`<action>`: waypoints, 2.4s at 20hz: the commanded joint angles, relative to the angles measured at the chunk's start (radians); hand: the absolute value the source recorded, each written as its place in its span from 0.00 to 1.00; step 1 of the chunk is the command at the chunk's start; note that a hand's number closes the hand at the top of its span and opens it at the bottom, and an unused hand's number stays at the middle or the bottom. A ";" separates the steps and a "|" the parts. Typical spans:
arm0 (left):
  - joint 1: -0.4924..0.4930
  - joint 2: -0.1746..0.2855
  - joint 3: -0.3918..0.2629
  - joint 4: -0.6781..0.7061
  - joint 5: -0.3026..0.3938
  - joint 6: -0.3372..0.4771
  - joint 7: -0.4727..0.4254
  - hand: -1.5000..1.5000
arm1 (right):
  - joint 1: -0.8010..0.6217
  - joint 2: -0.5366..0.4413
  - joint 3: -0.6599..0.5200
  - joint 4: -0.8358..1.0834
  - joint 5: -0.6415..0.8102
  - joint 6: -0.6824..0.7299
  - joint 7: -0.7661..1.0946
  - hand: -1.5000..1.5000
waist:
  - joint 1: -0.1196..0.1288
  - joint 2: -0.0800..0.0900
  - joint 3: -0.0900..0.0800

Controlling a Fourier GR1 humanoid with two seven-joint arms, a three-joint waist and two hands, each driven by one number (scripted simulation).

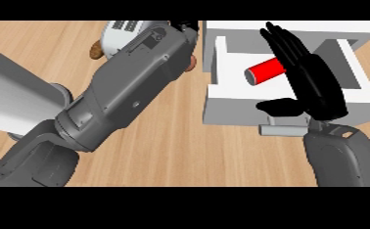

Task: Pick up the can, place it into the drawer and close the drawer

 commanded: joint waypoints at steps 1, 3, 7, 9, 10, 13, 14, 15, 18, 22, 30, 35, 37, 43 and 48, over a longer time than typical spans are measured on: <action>0.031 0.010 -0.007 -0.047 -0.023 0.026 0.014 0.00 | -0.068 0.015 0.088 0.206 0.155 -0.114 -0.031 0.00 | 0.010 0.001 0.000; 0.044 0.058 -0.003 -0.079 -0.040 0.022 0.036 0.00 | -0.088 0.032 0.101 0.247 0.199 -0.137 0.005 0.00 | -0.004 -0.003 0.000; 0.108 0.110 -0.019 -0.177 -0.062 0.055 0.081 0.00 | -0.150 -0.010 0.014 0.484 0.199 -0.258 -0.077 0.00 | 0.007 -0.002 0.001; 0.125 0.129 -0.017 -0.231 -0.068 0.066 0.111 0.00 | -0.222 0.026 0.018 0.569 0.233 -0.268 -0.022 0.00 | 0.010 -0.004 0.001; 0.103 0.147 0.005 -0.216 -0.068 0.035 0.101 0.00 | -0.251 0.015 -0.016 0.651 0.223 -0.332 -0.062 0.00 | 0.009 0.003 0.001; 0.179 0.198 -0.027 -0.320 -0.090 0.067 0.162 0.00 | -0.274 0.020 -0.006 0.732 0.271 -0.376 -0.044 0.00 | 0.013 -0.004 0.001; 0.146 0.182 -0.003 -0.267 -0.099 0.060 0.139 0.00 | -0.334 0.014 -0.025 0.804 0.281 -0.417 -0.053 0.00 | 0.004 0.004 0.001; 0.186 0.206 -0.008 -0.334 -0.095 0.065 0.150 0.00 | -0.296 0.028 -0.019 0.843 0.299 -0.472 -0.054 0.00 | 0.017 0.001 0.001; 0.170 0.260 -0.004 -0.327 -0.105 0.015 0.196 0.00 | -0.382 0.016 -0.055 0.957 0.313 -0.547 -0.058 0.00 | 0.015 0.007 0.002; 0.227 0.233 -0.016 -0.409 -0.129 0.062 0.175 0.00 | -0.417 0.016 -0.098 1.075 0.310 -0.671 -0.083 0.00 | 0.028 0.012 0.002; 0.259 0.307 0.018 -0.455 -0.138 0.030 0.221 0.00 | -0.575 -0.032 -0.159 1.255 0.318 -0.767 -0.105 0.00 | 0.037 0.021 0.002; 0.220 0.308 0.010 -0.478 -0.168 0.059 0.258 0.00 | -0.627 -0.021 -0.177 1.353 0.337 -0.866 -0.088 0.00 | 0.043 0.026 0.003; 0.231 0.321 0.011 -0.508 -0.171 0.065 0.280 0.00 | -0.675 -0.027 -0.180 1.382 0.343 -0.849 -0.075 0.00 | 0.046 0.021 0.003; 0.273 0.360 0.008 -0.580 -0.182 0.050 0.295 0.00 | -0.777 -0.078 -0.197 1.428 0.353 -0.829 -0.037 0.00 | 0.075 0.023 0.002; 0.271 0.406 0.028 -0.603 -0.168 0.013 0.337 0.00 | -0.816 -0.080 -0.196 1.470 0.370 -0.820 0.010 0.00 | 0.090 0.029 0.002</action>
